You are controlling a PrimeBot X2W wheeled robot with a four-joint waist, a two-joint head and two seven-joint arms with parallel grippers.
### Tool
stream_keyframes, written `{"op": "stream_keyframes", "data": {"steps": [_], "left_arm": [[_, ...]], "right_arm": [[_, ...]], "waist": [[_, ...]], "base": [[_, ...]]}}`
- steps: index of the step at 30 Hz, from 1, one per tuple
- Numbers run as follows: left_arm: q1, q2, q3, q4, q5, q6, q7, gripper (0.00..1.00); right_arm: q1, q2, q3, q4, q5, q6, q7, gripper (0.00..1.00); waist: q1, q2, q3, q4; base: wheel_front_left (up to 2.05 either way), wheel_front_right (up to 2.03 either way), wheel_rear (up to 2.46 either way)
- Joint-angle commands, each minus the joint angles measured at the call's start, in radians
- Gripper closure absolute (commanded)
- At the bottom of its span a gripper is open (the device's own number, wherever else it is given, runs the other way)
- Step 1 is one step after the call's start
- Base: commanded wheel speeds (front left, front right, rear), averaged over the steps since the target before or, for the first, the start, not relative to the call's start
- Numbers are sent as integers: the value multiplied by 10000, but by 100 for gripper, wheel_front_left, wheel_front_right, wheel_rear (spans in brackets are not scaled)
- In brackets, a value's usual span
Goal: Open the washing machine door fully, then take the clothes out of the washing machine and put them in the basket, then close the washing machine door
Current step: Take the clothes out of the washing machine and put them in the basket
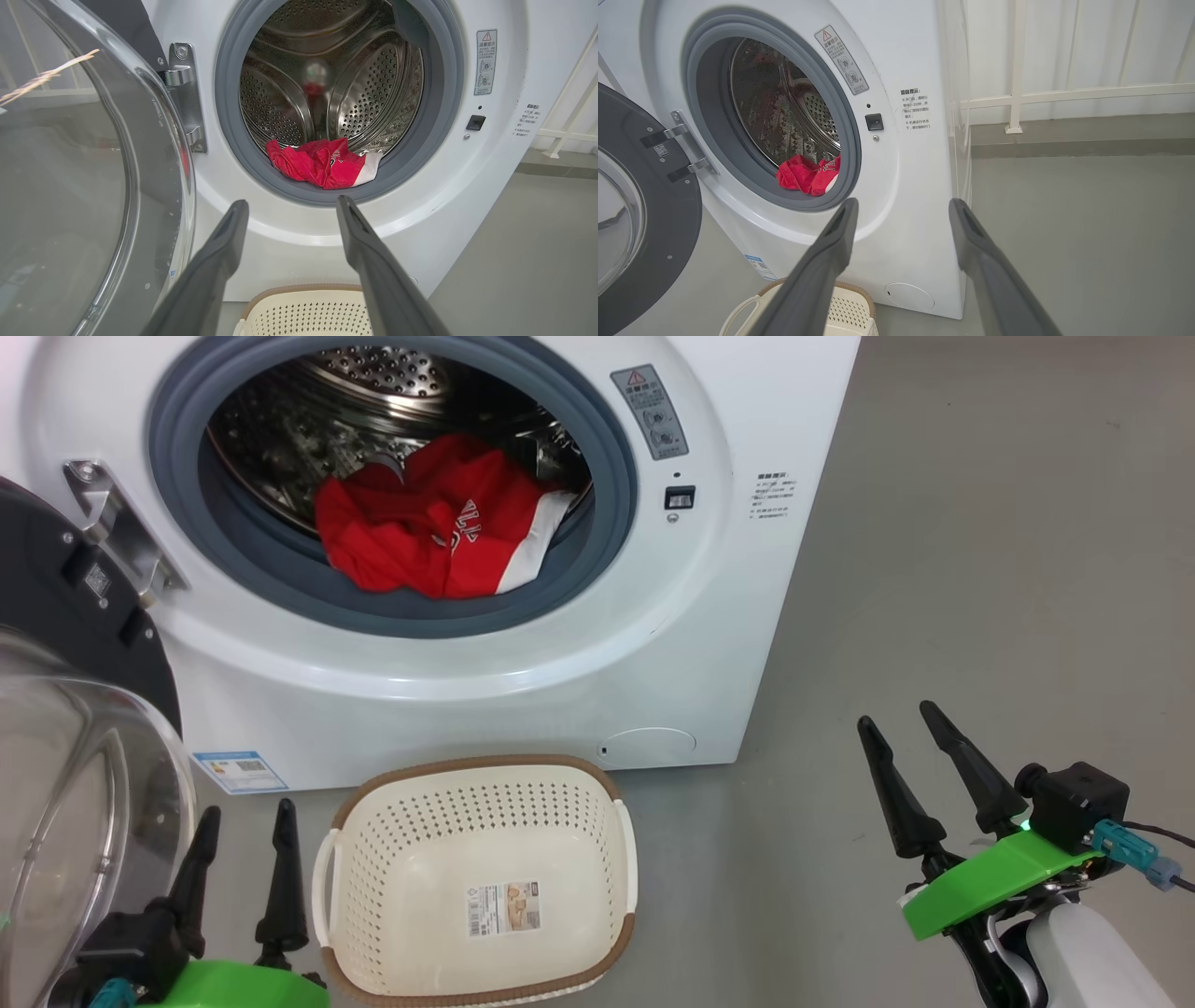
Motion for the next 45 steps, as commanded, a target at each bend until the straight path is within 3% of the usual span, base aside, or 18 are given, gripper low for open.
{"op": "stream_keyframes", "data": {"steps": [1,26,45], "left_arm": [[-415,154,398,-186,93,23,-95,0],[-1044,82,565,-443,475,75,-95,0],[-3708,303,147,591,613,-250,547,0]], "right_arm": [[-162,-18,176,-225,21,16,-122,0],[-362,64,32,-400,-49,16,-122,0],[-934,174,-174,-715,-178,16,-122,0]], "waist": [[0,0,6,-6],[0,0,581,-124],[0,0,2241,-393]], "base": [[0,0,0],[0,0,0],[0,0,0]]}}
